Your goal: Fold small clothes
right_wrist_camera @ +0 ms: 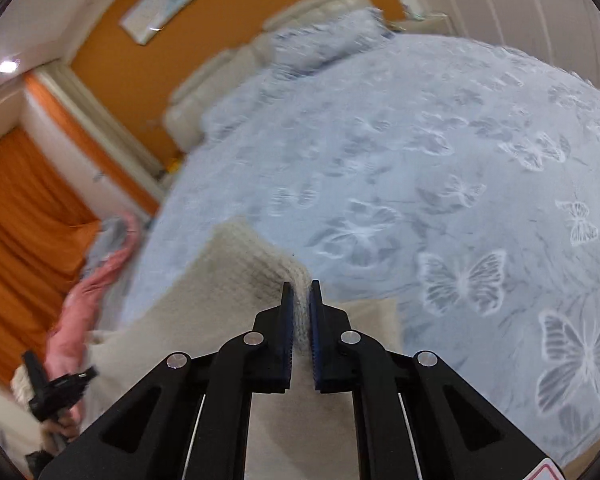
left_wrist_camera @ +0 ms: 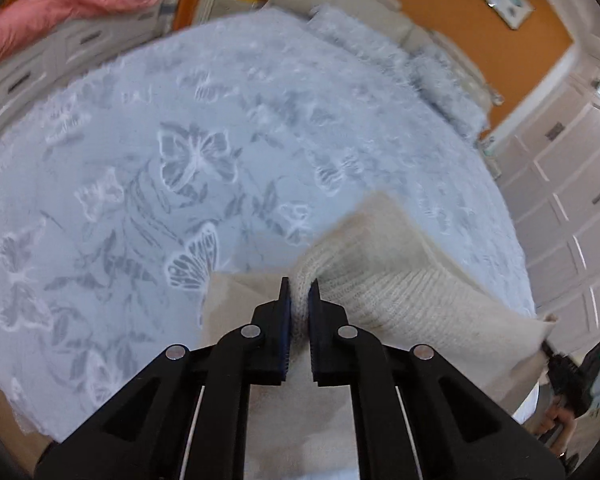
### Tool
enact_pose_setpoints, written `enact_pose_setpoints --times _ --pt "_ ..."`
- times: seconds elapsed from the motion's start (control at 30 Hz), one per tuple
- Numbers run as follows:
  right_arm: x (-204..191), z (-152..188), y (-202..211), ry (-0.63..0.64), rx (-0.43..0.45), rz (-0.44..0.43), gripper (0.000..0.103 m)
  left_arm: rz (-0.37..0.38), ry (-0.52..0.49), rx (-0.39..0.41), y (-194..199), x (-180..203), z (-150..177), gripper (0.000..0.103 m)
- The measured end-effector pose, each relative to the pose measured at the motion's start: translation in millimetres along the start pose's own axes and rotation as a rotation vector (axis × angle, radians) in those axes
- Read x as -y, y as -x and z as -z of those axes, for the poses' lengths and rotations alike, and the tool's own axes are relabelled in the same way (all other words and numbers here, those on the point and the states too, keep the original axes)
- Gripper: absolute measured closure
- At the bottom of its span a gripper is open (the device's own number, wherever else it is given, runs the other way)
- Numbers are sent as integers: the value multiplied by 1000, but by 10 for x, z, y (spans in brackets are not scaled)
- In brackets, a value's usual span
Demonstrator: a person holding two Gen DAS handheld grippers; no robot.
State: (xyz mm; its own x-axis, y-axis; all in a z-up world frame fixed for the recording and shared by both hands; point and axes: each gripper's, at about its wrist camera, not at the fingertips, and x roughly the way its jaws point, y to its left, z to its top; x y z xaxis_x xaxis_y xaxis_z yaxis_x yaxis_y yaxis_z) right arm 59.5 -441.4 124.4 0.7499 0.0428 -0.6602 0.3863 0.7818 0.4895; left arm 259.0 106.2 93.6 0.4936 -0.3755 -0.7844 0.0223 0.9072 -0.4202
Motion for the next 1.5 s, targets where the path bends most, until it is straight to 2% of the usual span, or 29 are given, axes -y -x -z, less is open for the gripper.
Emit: enact_pose_setpoints --times 0.07,0.13,0.2,0.23,0.3,0.37,0.43,0.5,0.57,0.63,0.67,0.73,0.77,0.83,0.87,0.93,0.97,1.0,1.07,1.1,1.13,1.17,1.2,1.23,1.27,1.3,1.4,1.47,1.5 --pt "206 1 -461 -43 -87 69 97 -56 6 -62 -367 -45 12 96" --pt "321 68 -910 -31 -192 149 96 -146 -22 -125 -743 -59 90 96" --pt "320 107 -1117 -14 -247 196 95 -198 -10 -155 -940 -88 171 93" --pt "312 111 -1146 -20 -252 214 92 -204 3 -152 -932 -90 201 90" --pt "250 85 -993 -41 -190 221 88 -185 -12 -116 -772 -4 246 87" --pt "115 112 -708 -28 -114 196 85 -177 -77 -65 -462 177 374 79" --pt "-206 315 -465 92 -106 154 85 -133 -117 -42 -243 357 568 74" --pt "-612 667 -421 212 -162 79 85 -67 -176 -51 -130 622 892 69" --pt "-1037 1141 -586 258 -299 -50 85 -54 -212 -109 -235 861 1276 66" --pt "-1328 1521 -782 308 -399 -113 87 -89 -232 -186 -422 916 1501 66" --pt "-1403 1647 -849 334 -426 -109 87 -122 -240 -210 -477 902 1584 66" --pt "-1436 1856 -946 382 -473 -60 89 -196 -266 -204 -437 728 1677 66" --pt "-1372 1865 -927 389 -470 -37 95 -225 -260 -195 -378 589 1673 66" --pt "-1012 1734 -752 331 -424 39 95 -271 -218 -187 -248 276 1642 66" --pt "-646 1611 -603 251 -393 101 94 -302 -179 -190 -172 19 1631 66" --pt "10 1463 -330 106 -356 235 94 -310 -120 -194 -54 -320 1641 64" --pt "356 1411 -178 32 -338 289 101 -371 -82 -200 7 -504 1659 64" --pt "544 1379 -67 -16 -330 301 103 -391 -58 -199 48 -593 1690 59" --pt "788 1249 246 -89 -292 360 86 -351 41 -185 188 -751 1716 61" --pt "777 1228 335 -76 -268 370 86 -300 110 -168 268 -803 1731 58" --pt "742 1212 419 -66 -251 343 81 -231 175 -151 321 -820 1753 49" --pt "711 1232 456 -75 -249 312 65 -176 220 -141 322 -788 1774 43" --pt "675 1268 458 -111 -258 258 55 -144 247 -137 299 -762 1786 35" --pt "649 1327 398 -152 -274 194 42 -109 281 -137 251 -718 1798 32" --pt "636 1402 287 -188 -293 143 40 -86 313 -138 184 -682 1804 29" --pt "595 1459 188 -210 -309 129 40 -76 337 -139 93 -651 1795 21" --pt "635 1603 -124 -314 -333 121 40 -84 445 -179 -217 -699 1743 18" --pt "699 1616 -222 -429 -300 105 39 -117 500 -173 -286 -690 1690 19" --pt "686 1616 -226 -460 -282 97 39 -121 498 -165 -275 -671 1664 33"
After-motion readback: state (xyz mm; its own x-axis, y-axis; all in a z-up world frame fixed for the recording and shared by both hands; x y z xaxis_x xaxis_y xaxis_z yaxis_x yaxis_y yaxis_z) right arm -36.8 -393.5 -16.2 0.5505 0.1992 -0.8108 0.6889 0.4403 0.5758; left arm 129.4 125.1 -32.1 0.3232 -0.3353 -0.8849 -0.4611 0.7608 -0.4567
